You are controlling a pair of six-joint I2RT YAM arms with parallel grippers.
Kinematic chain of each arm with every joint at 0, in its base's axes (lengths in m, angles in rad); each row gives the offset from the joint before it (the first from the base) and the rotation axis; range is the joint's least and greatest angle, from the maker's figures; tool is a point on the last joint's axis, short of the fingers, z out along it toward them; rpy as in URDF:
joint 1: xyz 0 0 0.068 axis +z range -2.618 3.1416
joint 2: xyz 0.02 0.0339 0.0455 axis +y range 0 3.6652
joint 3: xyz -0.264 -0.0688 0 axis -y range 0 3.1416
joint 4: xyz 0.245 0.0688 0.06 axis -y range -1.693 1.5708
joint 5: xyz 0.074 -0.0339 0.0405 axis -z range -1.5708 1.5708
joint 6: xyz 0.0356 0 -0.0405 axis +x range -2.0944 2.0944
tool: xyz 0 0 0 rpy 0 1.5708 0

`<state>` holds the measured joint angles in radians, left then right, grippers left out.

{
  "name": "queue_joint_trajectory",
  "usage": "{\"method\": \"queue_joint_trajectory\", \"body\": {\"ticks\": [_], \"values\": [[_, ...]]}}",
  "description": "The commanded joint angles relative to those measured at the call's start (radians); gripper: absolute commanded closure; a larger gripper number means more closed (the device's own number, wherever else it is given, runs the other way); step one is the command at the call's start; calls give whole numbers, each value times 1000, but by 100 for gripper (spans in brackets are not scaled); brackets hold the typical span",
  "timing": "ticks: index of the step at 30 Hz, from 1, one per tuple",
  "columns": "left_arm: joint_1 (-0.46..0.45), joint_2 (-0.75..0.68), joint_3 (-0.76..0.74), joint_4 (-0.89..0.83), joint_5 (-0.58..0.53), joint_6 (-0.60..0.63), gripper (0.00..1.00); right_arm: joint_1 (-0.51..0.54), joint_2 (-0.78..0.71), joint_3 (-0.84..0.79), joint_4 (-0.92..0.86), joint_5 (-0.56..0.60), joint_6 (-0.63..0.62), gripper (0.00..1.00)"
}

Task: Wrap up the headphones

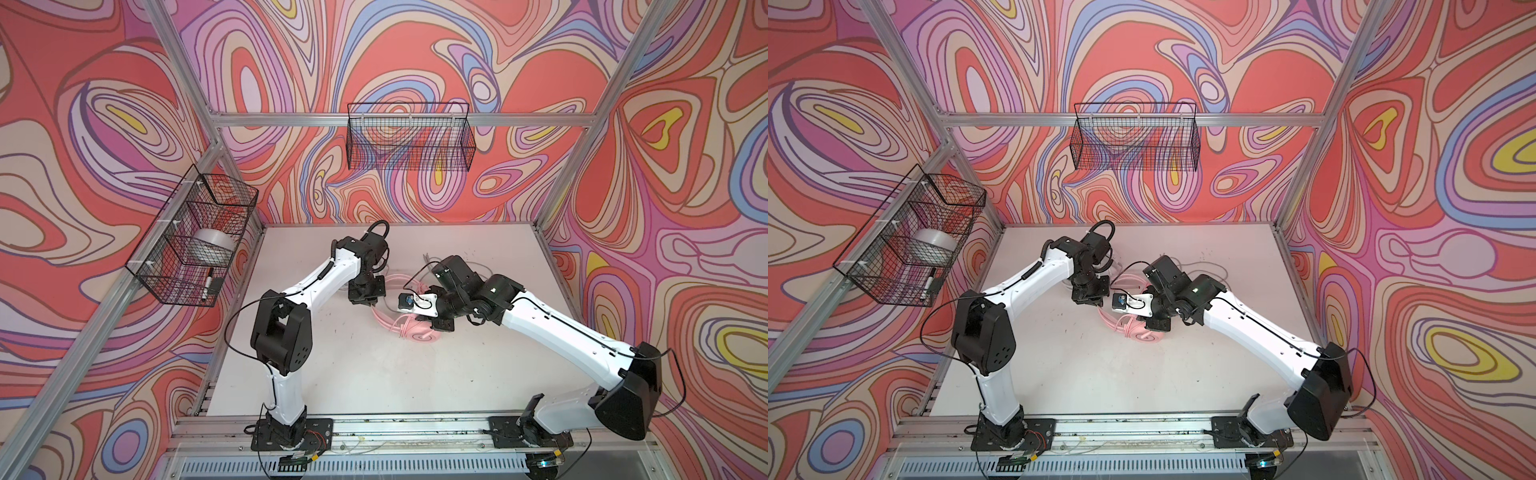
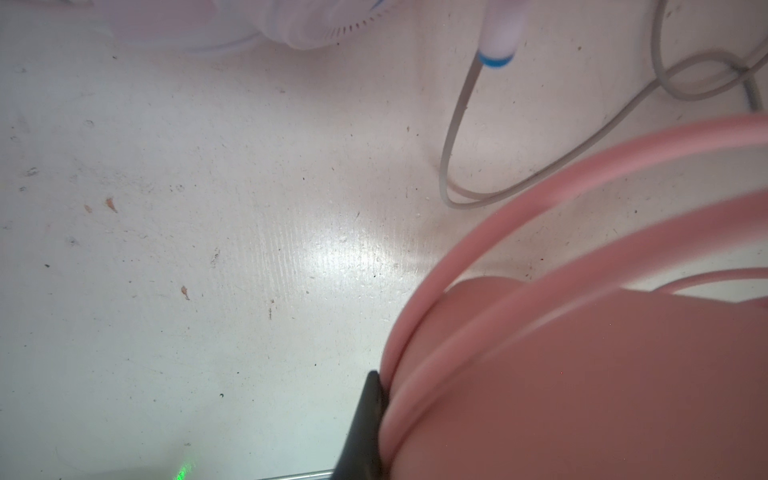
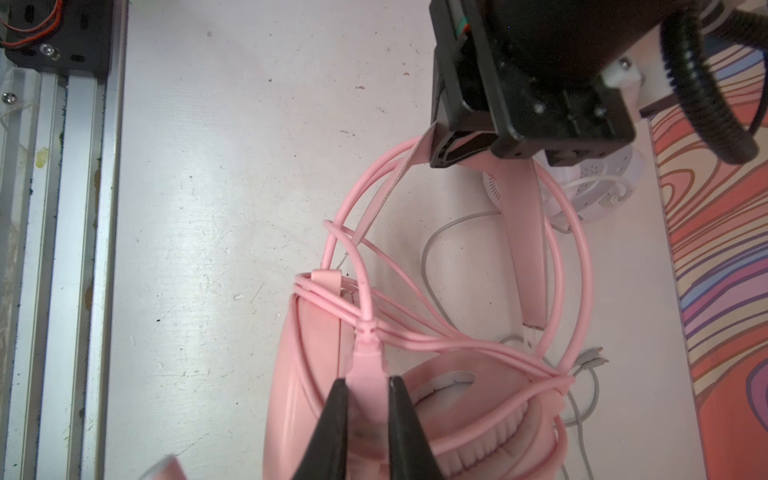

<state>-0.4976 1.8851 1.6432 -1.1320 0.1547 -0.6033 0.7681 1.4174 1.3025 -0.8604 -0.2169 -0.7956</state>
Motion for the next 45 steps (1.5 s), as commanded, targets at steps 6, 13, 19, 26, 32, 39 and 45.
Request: {"method": "queue_joint_trajectory", "body": {"ticks": [6, 13, 19, 26, 32, 39, 45], "values": [[37, 14, 49, 23, -46, -63, 100, 19, -40, 12, -144, 56, -85, 100], [36, 23, 50, 14, -58, -44, 100, 19, -5, 61, -104, 62, -44, 100], [34, 3, 2, 4, -94, -38, 100, 19, 55, 125, -77, 117, -1, 100], [5, -10, -16, -7, -108, -29, 100, 17, 141, 179, -40, 158, 29, 100], [-9, -11, -23, -14, -108, -23, 100, 9, 180, 195, 15, 176, 48, 100], [-21, -9, -28, -20, -95, -13, 100, -3, 205, 175, 84, 160, 39, 100], [-34, -15, -30, -28, -93, -16, 100, -12, 230, 164, 112, 155, 48, 100]]}}
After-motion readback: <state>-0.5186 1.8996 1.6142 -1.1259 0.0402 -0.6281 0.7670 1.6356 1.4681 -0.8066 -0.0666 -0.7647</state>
